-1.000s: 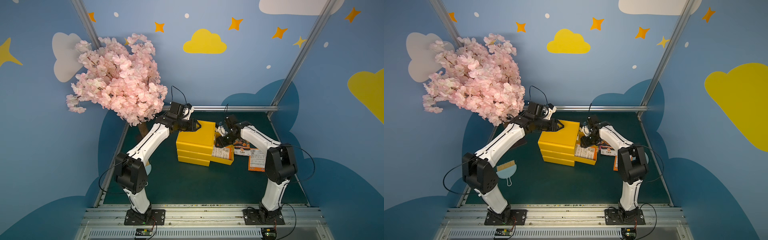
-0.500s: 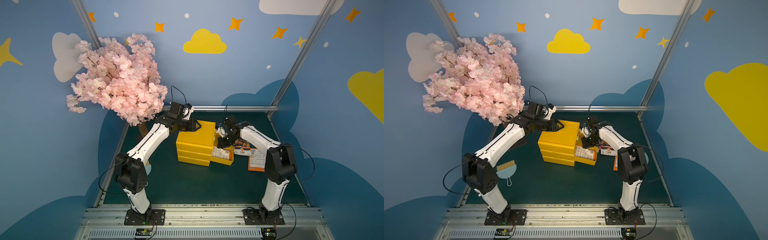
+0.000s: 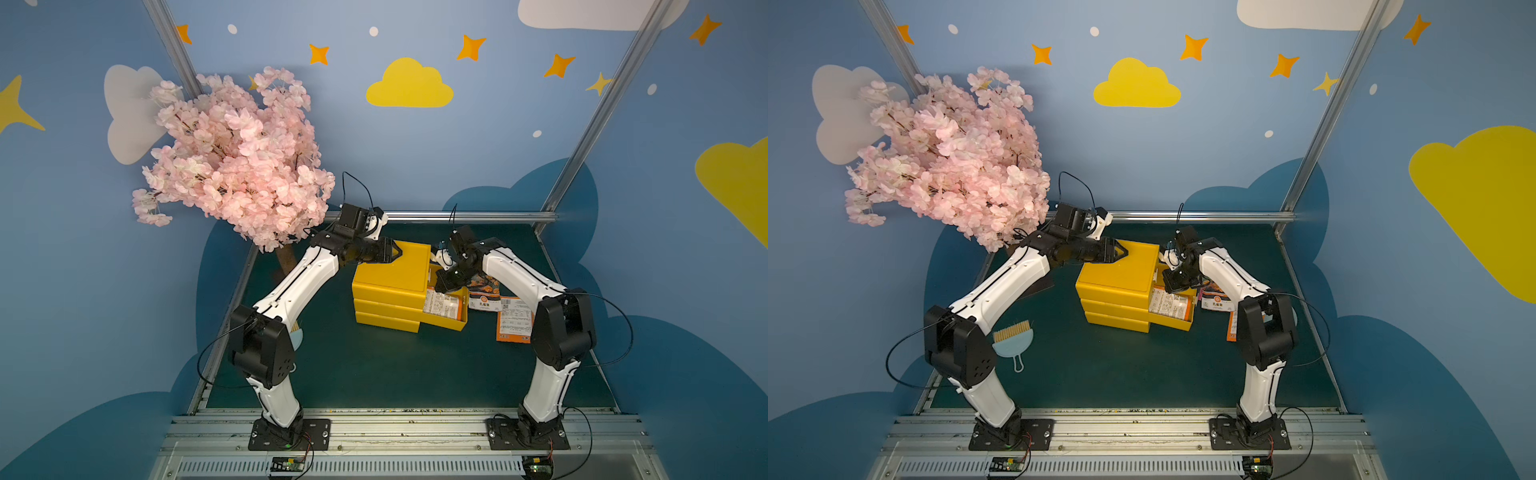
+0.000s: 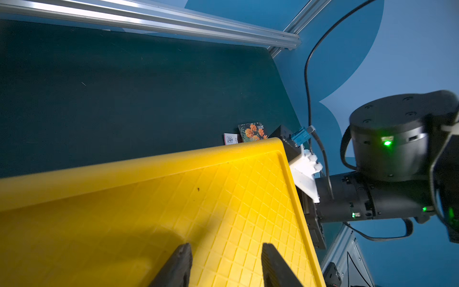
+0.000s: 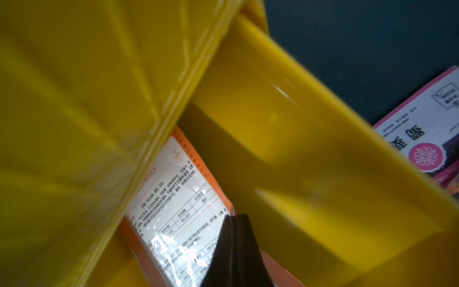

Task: Take the seed bags out of the drawer
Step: Pick up the seed packet from the drawer.

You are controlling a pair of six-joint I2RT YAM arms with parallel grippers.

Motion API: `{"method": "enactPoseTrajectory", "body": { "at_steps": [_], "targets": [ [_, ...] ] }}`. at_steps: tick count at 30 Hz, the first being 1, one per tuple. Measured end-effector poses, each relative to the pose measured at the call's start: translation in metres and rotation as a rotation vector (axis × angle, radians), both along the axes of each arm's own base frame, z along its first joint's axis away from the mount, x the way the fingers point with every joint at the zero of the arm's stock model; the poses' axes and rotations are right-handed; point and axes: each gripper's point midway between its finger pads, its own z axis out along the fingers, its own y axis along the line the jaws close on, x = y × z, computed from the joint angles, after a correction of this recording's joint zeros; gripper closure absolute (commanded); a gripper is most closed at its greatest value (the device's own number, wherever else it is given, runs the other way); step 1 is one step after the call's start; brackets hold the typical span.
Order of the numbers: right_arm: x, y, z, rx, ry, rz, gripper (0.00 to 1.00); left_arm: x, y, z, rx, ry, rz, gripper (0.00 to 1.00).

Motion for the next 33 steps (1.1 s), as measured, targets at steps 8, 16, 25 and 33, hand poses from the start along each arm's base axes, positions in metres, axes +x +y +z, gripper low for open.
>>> {"method": "enactPoseTrajectory", "body": {
  "at_steps": [8,16,25,33],
  "targets": [
    [0.019,-0.005,0.032,-0.030,-0.086,-0.027,1.00,0.000,0.000,0.000,0.000,-0.001,0.000,0.48],
    [0.028,-0.014,0.057,-0.111,-0.152,-0.044,1.00,0.000,0.000,0.000,0.000,-0.001,0.000,0.48],
    [0.028,-0.036,0.058,-0.270,-0.179,-0.051,1.00,0.000,0.000,0.000,0.000,-0.001,0.000,0.48],
    [0.007,-0.075,0.060,-0.317,-0.180,-0.114,1.00,0.000,0.000,0.000,-0.001,0.000,0.000,0.48]
  ]
}}
